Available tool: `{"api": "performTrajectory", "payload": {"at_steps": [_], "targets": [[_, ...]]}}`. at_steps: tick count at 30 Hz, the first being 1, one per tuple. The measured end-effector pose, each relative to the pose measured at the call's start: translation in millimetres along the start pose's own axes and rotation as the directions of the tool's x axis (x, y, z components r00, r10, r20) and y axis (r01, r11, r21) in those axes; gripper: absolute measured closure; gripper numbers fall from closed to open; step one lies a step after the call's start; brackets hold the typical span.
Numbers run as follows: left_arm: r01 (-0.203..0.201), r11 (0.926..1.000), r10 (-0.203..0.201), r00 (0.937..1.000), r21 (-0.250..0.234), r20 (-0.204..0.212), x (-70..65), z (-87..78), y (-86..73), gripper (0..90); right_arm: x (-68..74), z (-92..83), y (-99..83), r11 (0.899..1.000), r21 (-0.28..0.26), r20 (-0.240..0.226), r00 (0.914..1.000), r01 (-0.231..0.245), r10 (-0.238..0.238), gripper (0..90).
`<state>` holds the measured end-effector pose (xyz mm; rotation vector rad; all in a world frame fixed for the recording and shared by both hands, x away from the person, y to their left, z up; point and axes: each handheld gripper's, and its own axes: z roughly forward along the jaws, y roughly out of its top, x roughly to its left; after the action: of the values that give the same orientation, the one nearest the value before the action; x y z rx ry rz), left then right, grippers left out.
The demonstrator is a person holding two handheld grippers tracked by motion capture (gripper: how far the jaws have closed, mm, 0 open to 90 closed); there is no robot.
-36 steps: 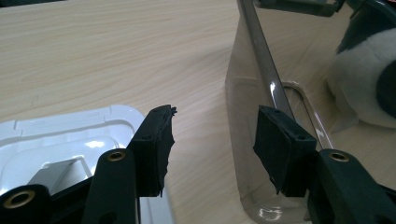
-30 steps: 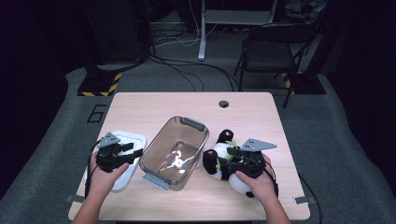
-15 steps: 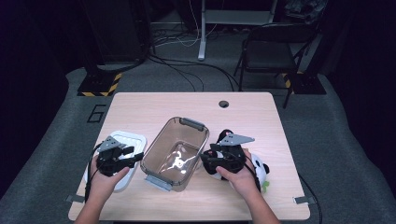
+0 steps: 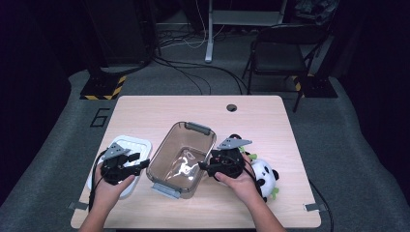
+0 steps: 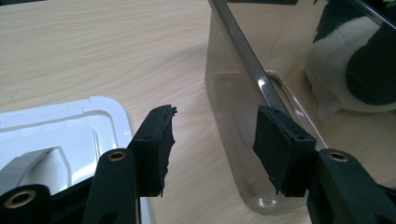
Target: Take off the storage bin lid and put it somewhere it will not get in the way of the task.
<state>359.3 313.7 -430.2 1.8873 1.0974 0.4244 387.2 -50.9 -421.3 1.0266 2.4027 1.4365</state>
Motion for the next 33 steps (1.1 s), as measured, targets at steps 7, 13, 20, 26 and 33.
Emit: {"api": "performTrajectory", "payload": {"at_steps": [7,13,20,26,33], "targets": [[0.013,0.9999,-0.013,0.9999,0.0,-0.007,-2.0,-9.4,-8.4,46.4,1.3,11.8,4.6,1.0,0.024,-0.031,0.9995,0.001,0.0,28.2],[0.021,0.9998,-0.021,0.9996,0.004,-0.021,-4.2,-17.5,-15.5,46.7,11.3,25.4,11.8,0.998,0.041,-0.063,0.9968,0.051,-0.048,28.1],[0.033,0.9995,-0.033,0.9993,0.002,-0.018,-8.2,-22.5,-19.8,49.3,14.6,30.6,15.4,0.995,0.048,-0.054,0.9953,0.082,-0.08,32.4],[0.021,0.9998,-0.021,0.9997,0.0,0.014,-11.1,-20.5,-19.5,48.2,14.7,29.1,14.0,0.992,0.075,0.002,0.9951,0.098,-0.099,41.5],[-0.02,0.9993,0.019,0.9994,0.031,0.028,-15.2,-15.9,-16.8,44.6,5.9,21.4,12.0,0.992,0.07,0.014,0.9944,0.103,-0.105,52.0]]}}
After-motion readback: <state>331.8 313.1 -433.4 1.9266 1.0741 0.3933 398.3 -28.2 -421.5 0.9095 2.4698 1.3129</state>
